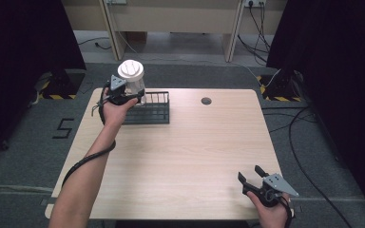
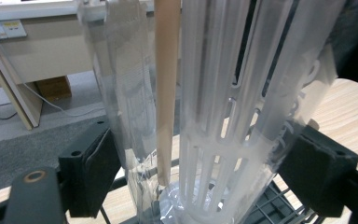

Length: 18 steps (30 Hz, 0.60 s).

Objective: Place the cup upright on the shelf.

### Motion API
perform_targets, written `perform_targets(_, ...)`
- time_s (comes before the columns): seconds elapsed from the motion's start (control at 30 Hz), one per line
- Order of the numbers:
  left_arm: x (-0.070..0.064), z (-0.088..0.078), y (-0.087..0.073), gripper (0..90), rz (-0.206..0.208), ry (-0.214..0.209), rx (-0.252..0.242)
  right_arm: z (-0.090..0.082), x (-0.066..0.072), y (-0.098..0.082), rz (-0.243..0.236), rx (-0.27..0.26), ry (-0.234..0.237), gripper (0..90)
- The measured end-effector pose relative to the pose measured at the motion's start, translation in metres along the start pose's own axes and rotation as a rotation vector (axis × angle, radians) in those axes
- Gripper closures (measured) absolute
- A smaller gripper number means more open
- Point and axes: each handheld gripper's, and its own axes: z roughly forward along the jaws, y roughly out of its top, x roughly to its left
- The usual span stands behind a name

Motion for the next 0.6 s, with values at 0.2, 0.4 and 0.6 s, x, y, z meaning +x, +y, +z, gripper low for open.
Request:
perform_targets(0.2,0.001,0.005,-0.007,17.9,-0.001,0.012,0.019,0.0,0.0,0.0,-0.004,0.0,0.002,26.3)
perform_targets(0.4,0.0,0.011,-0.017,17.8,-0.017,0.024,0.037,0.0,0.0,0.0,-0.006,0.0,0.002,26.2)
perform_targets(0.6,-0.003,0.016,-0.025,17.7,-0.032,0.025,0.049,0.0,0.0,0.0,-0.013,-0.001,0.0,26.1)
